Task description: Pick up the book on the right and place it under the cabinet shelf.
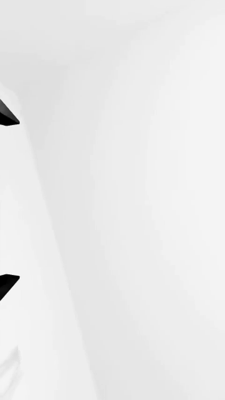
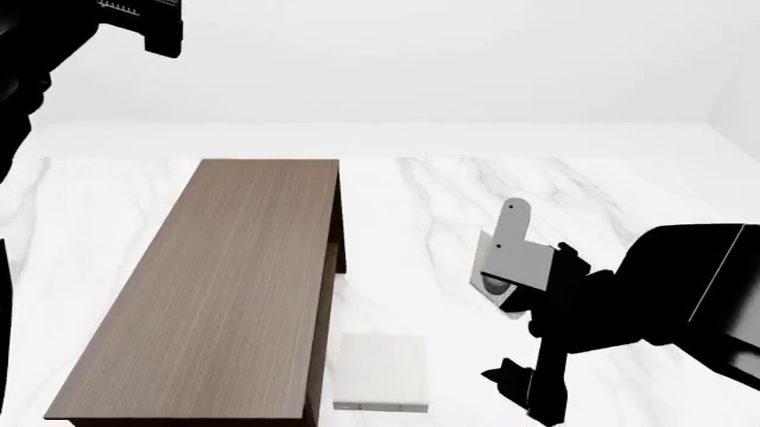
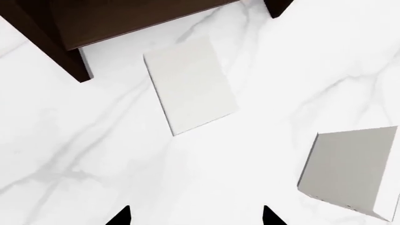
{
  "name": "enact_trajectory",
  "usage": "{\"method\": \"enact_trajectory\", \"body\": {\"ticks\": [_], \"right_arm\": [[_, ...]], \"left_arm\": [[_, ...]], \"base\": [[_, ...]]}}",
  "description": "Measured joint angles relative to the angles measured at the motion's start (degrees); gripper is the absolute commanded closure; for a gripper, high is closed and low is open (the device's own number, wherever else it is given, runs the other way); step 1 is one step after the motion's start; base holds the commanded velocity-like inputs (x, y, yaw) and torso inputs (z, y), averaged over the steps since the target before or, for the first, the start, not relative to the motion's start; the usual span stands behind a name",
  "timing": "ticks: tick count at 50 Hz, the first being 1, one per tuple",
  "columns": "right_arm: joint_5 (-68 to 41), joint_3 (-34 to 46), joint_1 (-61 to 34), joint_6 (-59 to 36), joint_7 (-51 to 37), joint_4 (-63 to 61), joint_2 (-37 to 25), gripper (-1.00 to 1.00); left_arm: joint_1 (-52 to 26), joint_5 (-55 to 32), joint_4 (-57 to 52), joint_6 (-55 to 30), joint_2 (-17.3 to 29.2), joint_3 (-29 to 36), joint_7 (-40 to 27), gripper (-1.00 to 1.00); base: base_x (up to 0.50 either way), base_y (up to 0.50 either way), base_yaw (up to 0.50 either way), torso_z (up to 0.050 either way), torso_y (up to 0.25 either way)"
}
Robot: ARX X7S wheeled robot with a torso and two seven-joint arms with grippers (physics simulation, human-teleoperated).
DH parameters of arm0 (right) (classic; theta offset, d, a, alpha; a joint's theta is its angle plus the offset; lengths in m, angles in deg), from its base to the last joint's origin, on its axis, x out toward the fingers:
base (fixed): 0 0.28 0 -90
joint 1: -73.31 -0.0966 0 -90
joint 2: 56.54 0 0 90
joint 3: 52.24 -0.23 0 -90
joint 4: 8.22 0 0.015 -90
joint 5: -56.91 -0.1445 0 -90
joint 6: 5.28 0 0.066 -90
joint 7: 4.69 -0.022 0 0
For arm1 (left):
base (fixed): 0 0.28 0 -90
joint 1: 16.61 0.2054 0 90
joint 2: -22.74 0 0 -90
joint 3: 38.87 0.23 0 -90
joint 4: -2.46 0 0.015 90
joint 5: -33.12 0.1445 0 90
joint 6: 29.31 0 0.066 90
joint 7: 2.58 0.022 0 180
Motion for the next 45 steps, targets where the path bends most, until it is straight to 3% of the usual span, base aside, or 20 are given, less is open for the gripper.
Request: {"method": "enact_trajectory", "body": {"ticks": [34, 45], "right_arm": [[1.56, 2.58, -1.67, 2.23, 2.99, 3.03, 2.87, -1.0], [1.47, 2.84, -1.3, 2.58, 2.75, 3.18, 3.16, -1.0]], "left_arm": [[-7.71, 0.64, 4.1, -2.68, -0.94, 3.0, 2.23, -1.0], [-8.07, 0.33, 4.54, -3.85, -1.01, 2.75, 2.19, -1.0]], "base": [[0.0, 0.0, 0.0, 0.0, 0.0], [0.0, 0.0, 0.0, 0.0, -0.12]]}}
